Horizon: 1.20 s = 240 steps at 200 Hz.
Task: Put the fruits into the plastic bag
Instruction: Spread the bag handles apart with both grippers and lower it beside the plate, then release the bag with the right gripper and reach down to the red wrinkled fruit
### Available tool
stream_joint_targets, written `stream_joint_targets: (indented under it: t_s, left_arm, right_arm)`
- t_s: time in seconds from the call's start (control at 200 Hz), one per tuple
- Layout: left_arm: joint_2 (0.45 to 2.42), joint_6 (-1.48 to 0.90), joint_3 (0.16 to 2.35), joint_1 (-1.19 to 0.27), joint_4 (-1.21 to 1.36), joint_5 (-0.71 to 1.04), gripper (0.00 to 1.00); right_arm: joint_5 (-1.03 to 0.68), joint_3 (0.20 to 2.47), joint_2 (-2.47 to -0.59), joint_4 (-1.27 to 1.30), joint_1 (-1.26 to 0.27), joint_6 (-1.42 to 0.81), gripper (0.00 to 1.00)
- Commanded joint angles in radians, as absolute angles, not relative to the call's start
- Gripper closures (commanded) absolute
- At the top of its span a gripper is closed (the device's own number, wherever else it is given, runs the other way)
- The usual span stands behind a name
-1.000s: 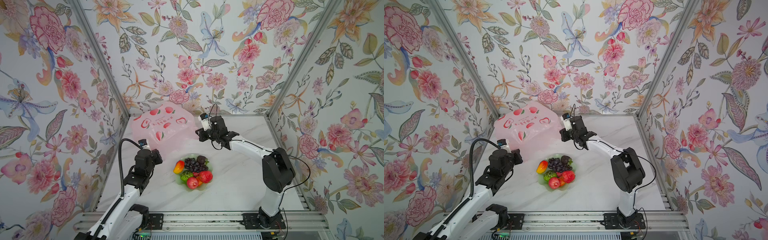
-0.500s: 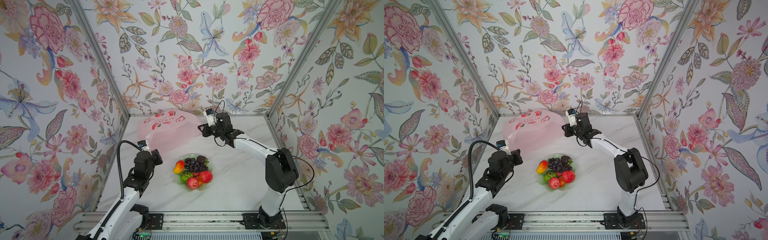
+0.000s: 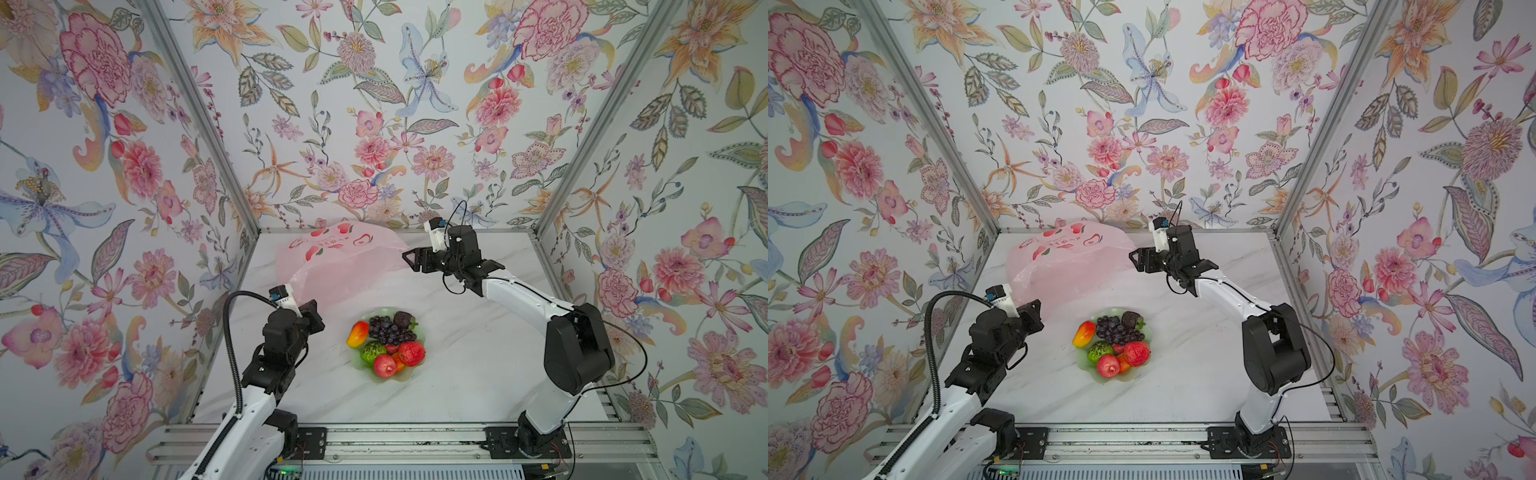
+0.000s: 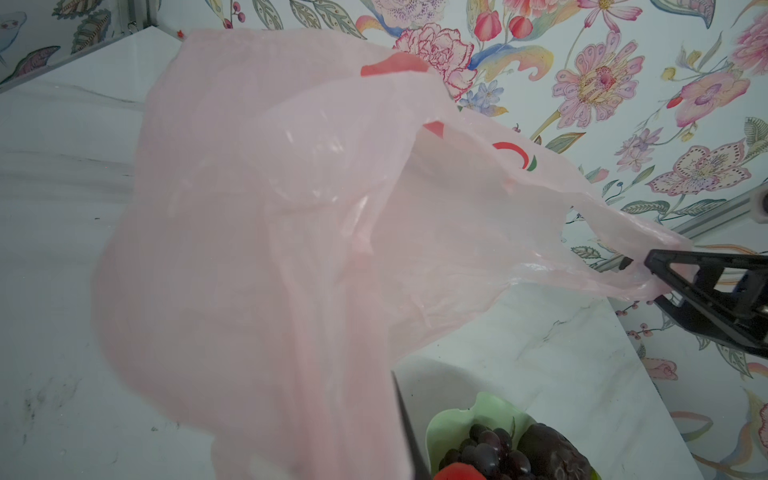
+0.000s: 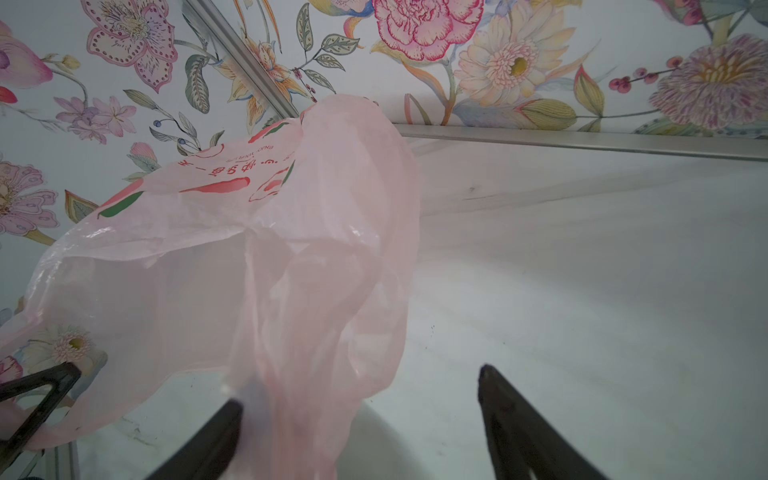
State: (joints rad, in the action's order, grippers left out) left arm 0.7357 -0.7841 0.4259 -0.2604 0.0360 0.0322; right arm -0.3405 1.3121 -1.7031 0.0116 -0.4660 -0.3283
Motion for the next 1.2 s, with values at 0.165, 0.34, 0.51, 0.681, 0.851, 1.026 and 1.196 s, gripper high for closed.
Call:
stream_joint_targets:
  t_s: [0.165, 0.34, 0.51, 0.681, 0.851, 1.026, 1.196]
  left_arm:
    - [0.762, -0.779, 0.47, -0.394, -0.032, 0.001, 1.0]
    - [0.777, -0.766, 0.488, -0.44, -0.062, -0.038, 1.0]
    - [0.775, -0.753, 0.487, -0.454, -0.077, -0.043, 1.0]
    - [0.777, -0.744, 0.491, -0.468, -0.08, -0.032, 1.0]
    - [0.785, -0.751, 0.486, -0.491, -0.066, -0.003, 1.0]
    - [0.79, -0.747, 0.485, -0.52, -0.069, -0.015, 1.0]
    - [0.793, -0.752, 0.482, -0.523, -0.06, -0.012, 1.0]
  right_arm:
    - [-0.332, 1.198, -1.429, -0.155, -0.416, -0.347, 0.17]
    - [-0.366, 1.18, -1.301, -0.375, -0.431, -0.282, 0.17]
    - [-0.37, 1.161, -1.204, -0.584, -0.508, -0.231, 0.16]
    - [-0.246, 1.088, -1.185, -0.697, -0.694, -0.239, 0.09]
    - [-0.165, 1.039, -1.251, -0.734, -0.804, -0.246, 0.0]
    - [-0.124, 1.055, -1.345, -0.731, -0.856, -0.242, 0.0]
    - [-0.122, 1.063, -1.415, -0.694, -0.871, -0.274, 0.02]
